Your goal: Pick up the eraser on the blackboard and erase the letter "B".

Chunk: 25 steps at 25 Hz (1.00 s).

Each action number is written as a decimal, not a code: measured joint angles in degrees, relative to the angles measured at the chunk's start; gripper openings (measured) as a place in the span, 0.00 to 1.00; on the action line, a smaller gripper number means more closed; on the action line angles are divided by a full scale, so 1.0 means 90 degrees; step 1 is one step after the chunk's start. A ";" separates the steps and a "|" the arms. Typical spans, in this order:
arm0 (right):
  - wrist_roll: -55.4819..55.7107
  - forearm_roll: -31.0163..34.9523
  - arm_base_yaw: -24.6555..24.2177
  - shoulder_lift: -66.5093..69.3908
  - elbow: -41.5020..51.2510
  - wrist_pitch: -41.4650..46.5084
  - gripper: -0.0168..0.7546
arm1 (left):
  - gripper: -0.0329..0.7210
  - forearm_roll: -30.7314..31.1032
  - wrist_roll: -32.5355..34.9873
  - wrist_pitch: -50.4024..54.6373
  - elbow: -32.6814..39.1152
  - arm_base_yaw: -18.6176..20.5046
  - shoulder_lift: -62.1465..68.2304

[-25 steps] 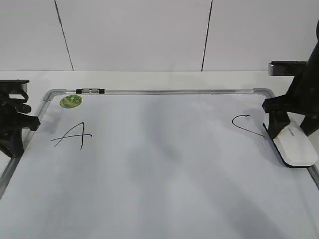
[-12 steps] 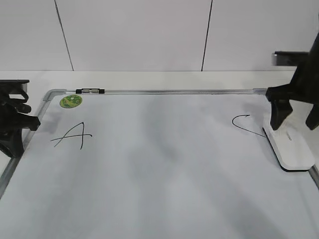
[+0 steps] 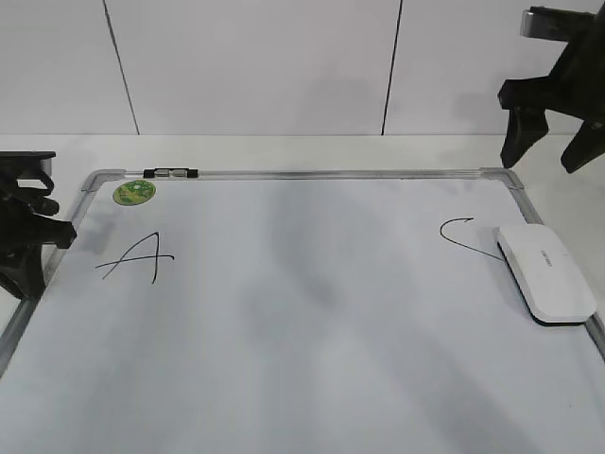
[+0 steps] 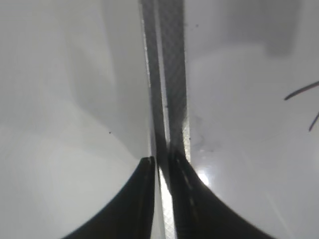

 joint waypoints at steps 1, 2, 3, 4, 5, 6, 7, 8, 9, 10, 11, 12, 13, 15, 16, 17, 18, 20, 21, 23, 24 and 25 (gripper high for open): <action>0.0009 0.0000 0.0000 0.0000 0.0000 0.0000 0.77 | 0.16 0.0000 -0.0002 0.0000 0.0000 0.0000 0.0000; 0.0026 0.0002 0.0000 0.0000 0.0000 0.0005 0.77 | 0.19 0.0000 0.0013 0.0000 0.0000 0.0000 0.0000; 0.0038 0.0028 0.0000 0.0000 0.0000 0.0005 0.77 | 0.21 0.0000 0.0013 0.0000 0.0000 0.0000 0.0000; 0.0030 0.0043 0.0000 0.0000 0.0000 0.0005 0.77 | 0.24 0.0000 0.0013 0.0000 0.0000 0.0000 0.0000; 0.0040 0.0085 0.0000 0.0000 0.0000 0.0005 0.77 | 0.26 0.0000 0.0013 0.0000 0.0000 0.0000 0.0000; 0.0040 0.0109 0.0000 0.0000 0.0000 0.0005 0.77 | 0.28 0.0000 0.0013 0.0013 -0.0014 0.0000 0.0000; 0.0040 0.0140 0.0000 0.0000 0.0000 0.0005 0.77 | 0.29 0.0000 0.0013 0.0022 -0.0026 0.0000 0.0004; 0.0040 0.0155 0.0000 0.0000 0.0000 0.0005 0.77 | 0.31 0.0000 0.0013 0.0053 -0.0054 0.0000 0.0014; 0.0040 0.0165 0.0000 0.0000 0.0000 0.0005 0.77 | 0.32 0.0000 0.0013 0.0083 -0.0069 0.0000 0.0019; 0.0040 0.0165 0.0000 0.0000 0.0000 0.0014 0.77 | 0.33 0.0000 0.0013 0.0127 -0.0097 0.0000 0.0030; 0.0043 0.0170 0.0000 -0.0002 0.0000 0.0014 0.77 | 0.35 0.0000 0.0013 0.0169 -0.0139 0.0000 0.0035; 0.0054 0.0170 0.0000 -0.0026 0.0000 0.0014 0.77 | 0.35 0.0000 0.0013 0.0198 -0.0167 0.0000 0.0035; 0.0054 0.0180 0.0000 -0.0051 0.0000 0.0014 0.77 | 0.36 -0.0025 0.0013 0.0249 -0.0196 0.0000 0.0035; 0.0054 0.0180 0.0000 -0.0194 0.0000 0.0014 0.77 | 0.36 -0.0052 0.0016 0.0384 -0.0283 0.0000 0.0035; 0.0054 0.0180 0.0000 -0.0278 0.0000 0.0019 0.77 | 0.37 -0.0063 0.0026 0.0450 -0.0346 0.0000 0.0003; 0.0054 0.0185 0.0000 -0.0369 0.0000 0.0019 0.77 | 0.37 -0.0063 0.0026 0.0551 -0.0394 0.0000 -0.0060; 0.0054 0.0185 0.0000 -0.0452 0.0000 0.0029 0.77 | 0.37 -0.0063 0.0026 0.0664 -0.0468 0.0000 -0.0126; 0.0054 0.0185 0.0000 -0.0657 0.0000 0.0029 0.77 | 0.37 -0.0027 0.0029 0.0857 -0.0540 0.0000 -0.0332; 0.0054 0.0195 0.0000 -0.0807 0.0000 0.0029 0.77 | 0.37 0.0031 0.0029 0.0963 -0.0553 0.0000 -0.0449; 0.0054 0.0252 0.0000 -0.1074 0.0000 0.0029 0.77 | 0.37 0.0180 0.0029 0.1216 -0.0567 0.0000 -0.0661; 0.0054 0.0280 0.0000 -0.1237 0.0000 0.0045 0.77 | 0.37 0.0281 0.0029 0.1370 -0.0567 0.0000 -0.0772; 0.0054 0.0325 0.0000 -0.1381 0.0000 0.0060 0.77 | 0.37 0.0383 0.0029 0.1479 -0.0567 0.0000 -0.0882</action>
